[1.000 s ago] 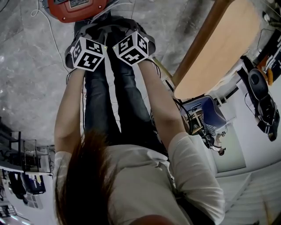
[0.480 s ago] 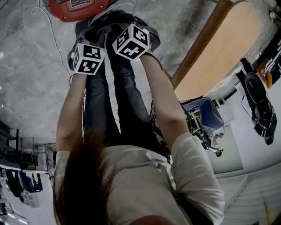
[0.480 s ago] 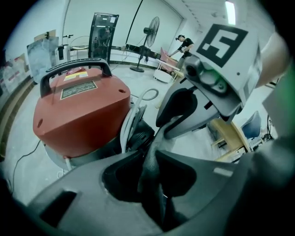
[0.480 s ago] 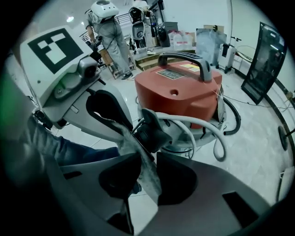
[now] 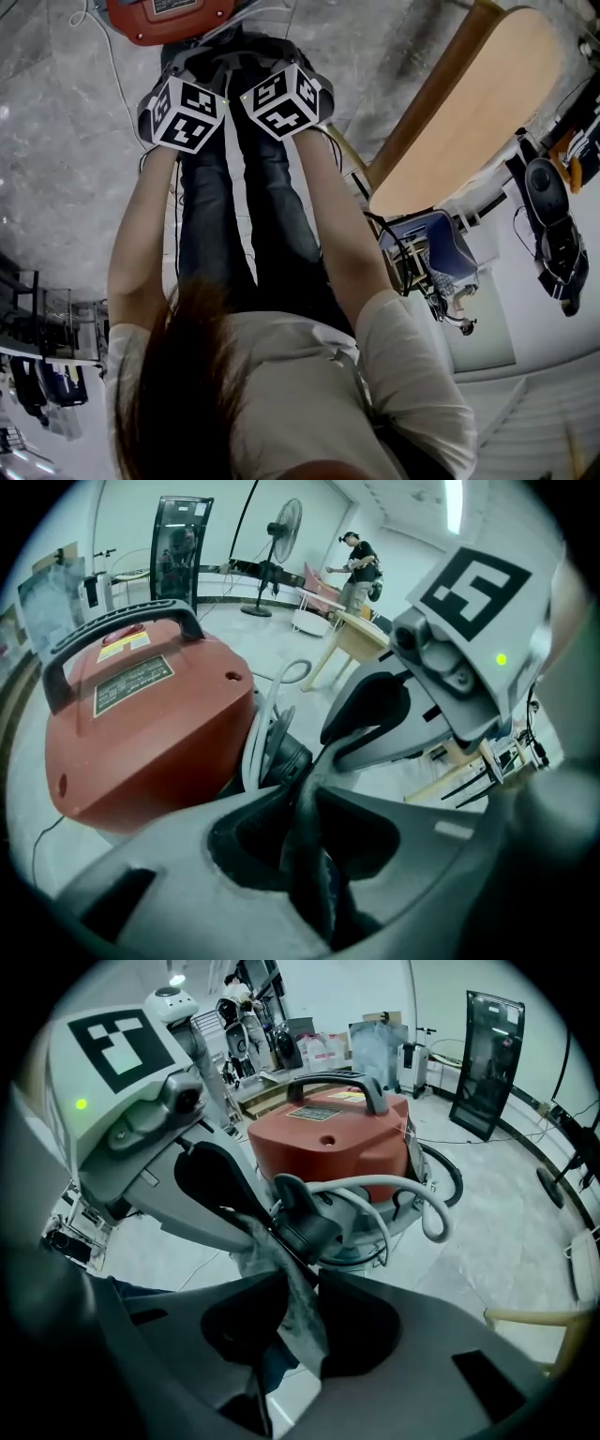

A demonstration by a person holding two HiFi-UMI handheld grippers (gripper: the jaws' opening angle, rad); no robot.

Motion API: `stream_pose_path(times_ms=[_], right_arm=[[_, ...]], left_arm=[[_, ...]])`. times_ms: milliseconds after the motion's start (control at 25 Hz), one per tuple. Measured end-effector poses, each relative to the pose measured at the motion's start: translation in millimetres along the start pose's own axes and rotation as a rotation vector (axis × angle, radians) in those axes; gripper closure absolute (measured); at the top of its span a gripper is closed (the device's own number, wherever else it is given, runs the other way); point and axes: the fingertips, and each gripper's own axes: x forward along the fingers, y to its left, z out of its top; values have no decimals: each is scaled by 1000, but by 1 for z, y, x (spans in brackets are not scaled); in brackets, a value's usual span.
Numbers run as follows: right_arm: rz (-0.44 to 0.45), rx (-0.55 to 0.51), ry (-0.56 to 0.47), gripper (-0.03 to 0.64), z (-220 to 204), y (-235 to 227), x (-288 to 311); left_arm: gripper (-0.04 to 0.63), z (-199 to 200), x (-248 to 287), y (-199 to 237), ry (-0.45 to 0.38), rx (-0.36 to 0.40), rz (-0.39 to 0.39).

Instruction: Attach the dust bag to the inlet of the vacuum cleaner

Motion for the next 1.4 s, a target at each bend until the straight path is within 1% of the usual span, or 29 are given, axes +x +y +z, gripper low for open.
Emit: stream_pose_path(times_ms=[80, 200, 240, 360, 400, 480, 520, 600, 640, 680, 760, 840, 960, 1040, 1160, 1240, 1280, 1320, 1400], right_arm=[[-4, 6, 26, 514, 0, -1, -2], [8, -25, 67, 512, 1, -2, -1], [18, -49, 76, 512, 2, -2, 1], [42, -94, 75, 511, 4, -1, 3], [43, -88, 65, 511, 4, -1, 3], [27, -49, 34, 512, 3, 1, 0], [10, -22, 15, 512, 2, 1, -1], [-18, 31, -18, 512, 2, -1, -3], [-22, 42, -22, 512, 1, -1, -3], [-17, 39, -18, 511, 1, -1, -3], [9, 10, 4, 511, 1, -2, 0], [26, -18, 24, 511, 1, -1, 2], [14, -22, 39, 511, -2, 0, 0], [4, -12, 45, 511, -2, 1, 1], [12, 4, 58, 509, -2, 1, 1], [28, 4, 68, 479, -2, 1, 1], [38, 8, 70, 444, -3, 0, 0], [49, 24, 69, 404, -4, -1, 0], [80, 84, 58, 357, -7, -2, -3]], left_arm=[[506, 1, -1, -1, -27, -36, 13], [505, -2, -2, 0, -83, -162, 49], [505, -3, -3, 0, -92, -182, 61], [506, -5, -3, 1, -96, -170, 75], [505, -5, -2, 2, -92, -177, 62], [499, -3, -3, 3, -70, -192, 7], [492, -1, -3, 3, -55, -175, -21], [488, 2, -3, 3, -30, -106, -61], [486, 3, -3, 3, -23, -85, -73], [485, 4, -3, 3, -21, -83, -79], [485, 2, -3, 4, -29, -114, -72], [487, 0, -3, 4, -44, -174, -70], [492, -2, -1, 0, -51, -262, -105], [492, -4, 0, 0, -31, -283, -135], [490, -7, -1, -1, 6, -273, -159], [463, -10, -3, -4, 31, -251, -163], [432, -12, -3, -5, 42, -244, -169], [397, -13, -3, -7, 49, -243, -176], [369, -13, -4, -10, 52, -242, -183]])
